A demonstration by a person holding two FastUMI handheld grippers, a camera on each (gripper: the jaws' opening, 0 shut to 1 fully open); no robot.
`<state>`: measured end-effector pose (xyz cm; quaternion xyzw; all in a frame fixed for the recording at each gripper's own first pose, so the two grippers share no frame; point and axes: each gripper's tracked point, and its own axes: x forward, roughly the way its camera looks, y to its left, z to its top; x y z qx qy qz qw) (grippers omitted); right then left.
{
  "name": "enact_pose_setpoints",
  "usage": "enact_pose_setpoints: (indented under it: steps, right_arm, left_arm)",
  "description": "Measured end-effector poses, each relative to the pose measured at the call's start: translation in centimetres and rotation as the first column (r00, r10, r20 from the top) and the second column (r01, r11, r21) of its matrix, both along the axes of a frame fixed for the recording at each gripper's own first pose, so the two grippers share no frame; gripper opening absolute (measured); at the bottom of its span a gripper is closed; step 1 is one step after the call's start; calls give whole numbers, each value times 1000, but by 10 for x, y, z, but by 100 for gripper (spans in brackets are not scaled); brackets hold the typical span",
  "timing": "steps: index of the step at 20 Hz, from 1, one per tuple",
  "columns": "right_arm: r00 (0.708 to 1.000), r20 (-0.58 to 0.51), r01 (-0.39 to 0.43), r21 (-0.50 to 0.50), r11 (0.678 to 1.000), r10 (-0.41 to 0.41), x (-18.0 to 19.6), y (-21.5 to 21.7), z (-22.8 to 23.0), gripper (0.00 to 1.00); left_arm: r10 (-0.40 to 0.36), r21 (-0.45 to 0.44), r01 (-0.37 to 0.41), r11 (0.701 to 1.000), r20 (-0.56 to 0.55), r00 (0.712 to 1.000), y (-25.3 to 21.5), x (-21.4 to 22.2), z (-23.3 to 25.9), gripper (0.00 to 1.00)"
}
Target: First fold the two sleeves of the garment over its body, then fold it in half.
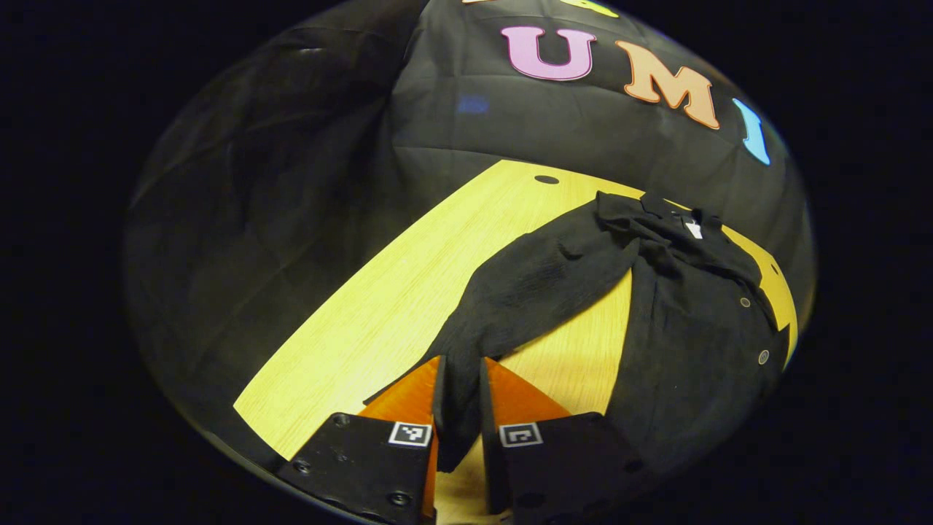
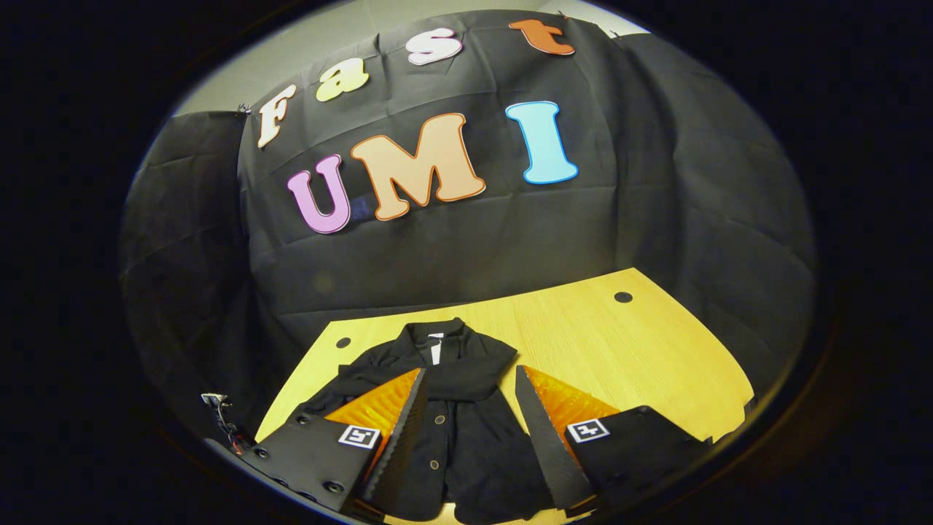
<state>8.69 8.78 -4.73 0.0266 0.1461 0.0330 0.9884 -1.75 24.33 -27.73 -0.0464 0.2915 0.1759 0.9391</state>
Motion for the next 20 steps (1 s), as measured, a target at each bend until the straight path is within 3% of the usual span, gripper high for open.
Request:
enact_pose_setpoints:
  steps: [5, 9, 13, 16, 20]
  right_arm:
    - [1000, -15, 13, -37, 999, -14, -11, -9, -9, 78]
    - [999, -34, 27, -22, 999, -28, -22, -14, -19, 78]
    - [998, -47, 40, -12, 999, -40, -28, -20, -24, 78]
    - [998, -51, 46, -24, 999, -48, -30, -27, -27, 78]
    - [996, -62, 60, -40, 997, -63, -34, -40, -32, 78]
  left_arm:
    - [4, 0, -4, 1000, -43, 999, -2, -3, -1, 2]
    - [-19, -25, 18, 1000, -54, 998, -7, -3, 2, 0]
    - [-7, -120, -1, 993, -64, 998, -10, -1, 14, 0]
    - [7, -157, -5, 988, 16, 1000, -13, 15, 54, 0]
    - [-34, -121, 52, 991, 146, 989, -23, 50, 117, 0]
